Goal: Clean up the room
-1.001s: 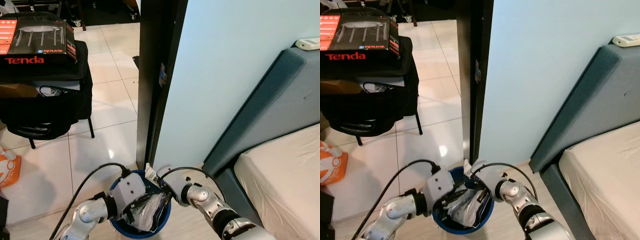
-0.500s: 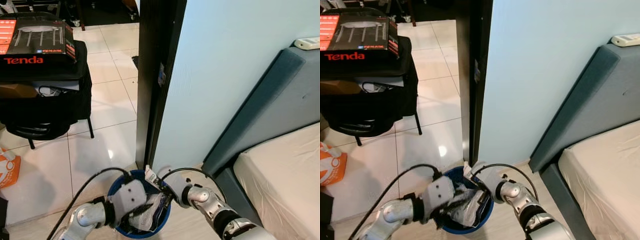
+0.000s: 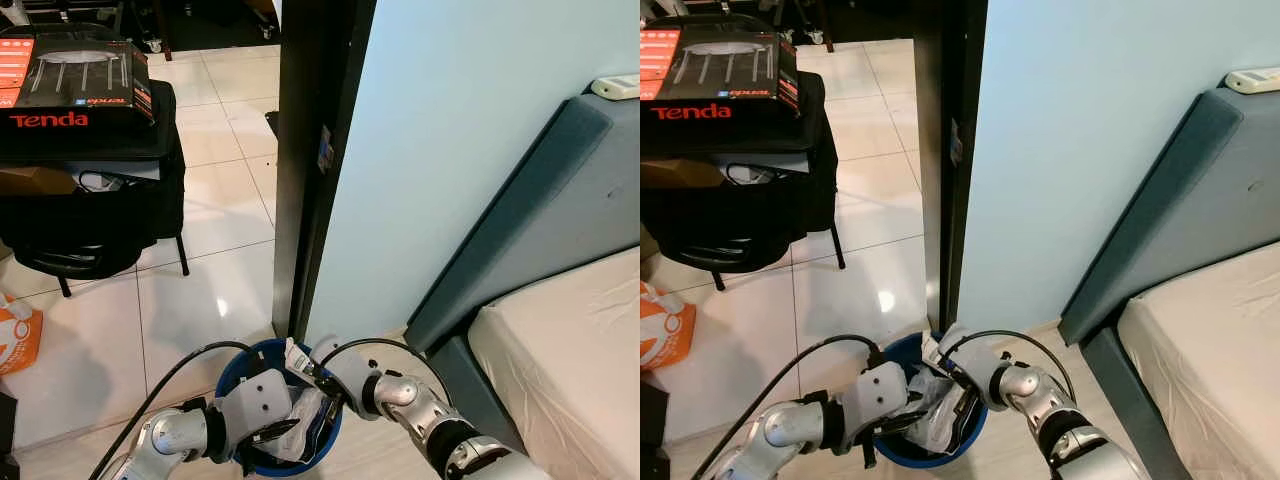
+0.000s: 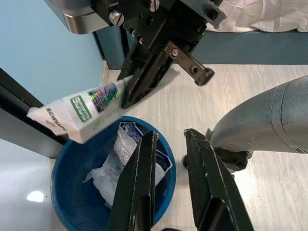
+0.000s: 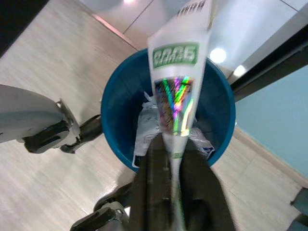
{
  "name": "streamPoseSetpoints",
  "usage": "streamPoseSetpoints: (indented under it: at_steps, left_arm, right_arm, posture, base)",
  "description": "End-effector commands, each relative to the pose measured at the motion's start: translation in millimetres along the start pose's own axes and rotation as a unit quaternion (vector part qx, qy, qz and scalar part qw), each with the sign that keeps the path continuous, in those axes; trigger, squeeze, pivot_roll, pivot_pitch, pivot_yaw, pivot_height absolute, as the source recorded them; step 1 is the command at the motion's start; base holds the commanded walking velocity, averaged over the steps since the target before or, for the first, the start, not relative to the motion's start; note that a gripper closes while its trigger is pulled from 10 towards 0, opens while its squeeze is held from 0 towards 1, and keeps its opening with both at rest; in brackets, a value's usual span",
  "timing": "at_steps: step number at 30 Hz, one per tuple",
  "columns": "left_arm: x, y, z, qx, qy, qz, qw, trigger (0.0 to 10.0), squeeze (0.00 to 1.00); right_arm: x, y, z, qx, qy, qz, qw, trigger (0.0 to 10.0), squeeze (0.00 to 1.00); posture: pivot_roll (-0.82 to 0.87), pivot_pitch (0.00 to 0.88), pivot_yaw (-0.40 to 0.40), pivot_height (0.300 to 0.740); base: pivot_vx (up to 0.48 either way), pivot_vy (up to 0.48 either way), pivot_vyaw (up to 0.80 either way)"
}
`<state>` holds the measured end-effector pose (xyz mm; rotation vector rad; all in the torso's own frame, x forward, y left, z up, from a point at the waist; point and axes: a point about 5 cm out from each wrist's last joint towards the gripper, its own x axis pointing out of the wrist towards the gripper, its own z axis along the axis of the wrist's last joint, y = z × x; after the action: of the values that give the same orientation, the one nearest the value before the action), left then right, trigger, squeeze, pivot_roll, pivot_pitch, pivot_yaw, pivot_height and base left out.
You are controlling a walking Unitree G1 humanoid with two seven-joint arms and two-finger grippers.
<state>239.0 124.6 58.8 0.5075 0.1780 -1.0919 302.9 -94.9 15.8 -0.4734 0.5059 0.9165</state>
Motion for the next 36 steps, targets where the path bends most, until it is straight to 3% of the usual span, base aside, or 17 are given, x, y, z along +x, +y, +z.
streamPoseSetpoints:
  at_steps: [1, 5, 6, 8, 9, 17, 20, 21, 22, 25, 26, 27, 29, 31, 33, 34, 36]
  left_arm:
    - [-1.0, -4.2, -1.6, 0.006, 0.01, -0.015, 1.0, 10.0, 0.0]
    - [-0.2, -3.8, -1.2, 0.007, 0.01, -0.015, 1.0, 10.0, 0.0]
    - [0.0, -3.6, -1.0, 0.008, 0.01, -0.015, 1.0, 10.0, 0.0]
    - [0.0, -3.4, -0.9, 0.008, 0.01, -0.015, 1.0, 10.0, 0.0]
    - [0.0, -3.3, -0.6, 0.009, 0.01, -0.016, 1.0, 10.0, 0.0]
    - [1.2, 0.5, -0.9, 0.009, 0.013, 0.012, 1.0, 10.0, 0.0]
    - [3.1, 21.3, -18.7, -0.047, 0.063, 0.153, 0.985, 10.0, 0.0]
    - [3.1, 21.3, -18.7, -0.047, 0.063, 0.153, 0.985, 10.0, 0.0]
    - [2.5, 27.2, -28.2, -0.072, 0.088, 0.207, 0.972, 10.0, 0.0]
    - [1.6, 29.8, -36.5, -0.103, 0.106, 0.248, 0.957, 10.0, 0.0]
    - [1.2, 28.8, -47.4, -0.16, 0.117, 0.286, 0.938, 10.0, 0.0]
    - [1.2, 28.8, -47.4, -0.16, 0.117, 0.286, 0.938, 10.0, 0.0]
    - [0.6, 19.7, -69.1, -0.258, 0.145, 0.338, 0.893, 10.0, 0.0]
    - [0.6, 19.7, -69.1, -0.258, 0.145, 0.338, 0.893, 10.0, 0.0]
    - [-1.8, 14.1, -81.9, -0.272, 0.187, 0.357, 0.874, 10.0, 0.0]
    - [-4.6, 10.6, -91.1, -0.288, 0.21, 0.378, 0.854, 10.0, 0.0]
    - [-5.5, 8.0, -95.8, -0.295, 0.223, 0.387, 0.845, 10.0, 0.0]
  right_arm:
    - [-0.3, 5.8, -8.3, 0.001, 0.013, 0.014, 1.0, 10.0, 1.0]
    - [-0.6, 5.5, -9.2, -0.005, 0.018, 0.012, 1.0, 10.0, 1.0]
    - [-0.7, 5.3, -9.5, -0.007, 0.02, 0.012, 1.0, 10.0, 0.63]
    - [-0.7, 5.2, -9.5, -0.008, 0.021, 0.011, 1.0, 10.0, 0.63]
    - [-0.8, 4.8, -9.6, -0.01, 0.022, 0.009, 1.0, 10.0, 0.0]
    - [-2.6, -1.8, -9.6, 0.009, 0.017, -0.029, 0.999, 10.0, 0.0]
    - [-10.4, -25.2, -3.0, 0.077, -0.017, -0.13, 0.988, 10.0, 0.0]
    - [-10.4, -25.2, -3.0, 0.077, -0.017, -0.13, 0.988, 10.0, 0.0]
    - [-14.1, -33.8, -1.3, 0.106, -0.031, -0.172, 0.979, 10.0, 0.0]
    - [-17.1, -39.3, -0.4, 0.127, -0.044, -0.2, 0.97, 10.0, 0.0]
    - [-19.0, -40.6, -2.7, 0.156, -0.055, -0.22, 0.962, 10.0, 0.0]
    - [-19.0, -40.6, -2.7, 0.156, -0.055, -0.22, 0.962, 10.0, 0.0]
    - [-21.2, -36.1, -12.5, 0.204, -0.068, -0.245, 0.945, 10.0, 0.0]
    - [-21.2, -36.1, -12.5, 0.204, -0.068, -0.245, 0.945, 10.0, 0.0]
    - [-21.2, -30.1, -19.5, 0.222, -0.071, -0.249, 0.94, 10.0, 0.0]
    - [-22.4, -24.8, -27.7, 0.235, -0.069, -0.258, 0.934, 10.0, 0.0]
    - [-24.7, -21.9, -34.9, 0.244, -0.066, -0.27, 0.929, 10.0, 0.0]
  posture:
    - [0.13, 0.214, -0.095, 0.74]
    - [0.13, 0.212, -0.094, 0.74]
    - [0.13, 0.212, -0.093, 0.74]
    - [0.13, 0.214, -0.093, 0.74]
    - [0.13, 0.218, -0.093, 0.74]
    - [0.12, 0.213, -0.087, 0.74]
    - [0.11, 0.18, -0.084, 0.74]
    - [0.11, 0.18, -0.084, 0.74]
    - [0.1, 0.164, -0.082, 0.74]
    - [0.1, 0.164, -0.082, 0.74]
    - [0.08, 0.118, -0.073, 0.74]
    - [0.08, 0.118, -0.073, 0.74]
    - [0.07, 0.093, -0.063, 0.74]
    - [0.07, 0.093, -0.063, 0.74]
    - [0.06, 0.075, -0.05, 0.74]
    - [0.04, 0.059, -0.036, 0.74]
    - [0.04, 0.054, -0.031, 0.74]
  base:
    - [0.0, 0.0, 0.0]
    - [0.0, 0.0, 0.0]
    - [0.0, 0.0, 0.0]
    - [0.0, 0.0, 0.0]
    - [0.0, 0.0, 0.0]
    - [0.0, 0.0, 0.0]
    - [0.0, 0.0, 0.0]
    - [0.0, 0.0, 0.0]
    - [0.0, 0.0, 0.0]
    - [0.0, 0.0, 0.0]
    - [0.0, 0.0, 0.0]
    - [0.0, 0.0, 0.0]
    - [0.0, 0.0, 0.0]
    - [0.0, 0.0, 0.0]
    - [0.0, 0.0, 0.0]
    - [0.0, 0.0, 0.0]
    - [0.0, 0.0, 0.0]
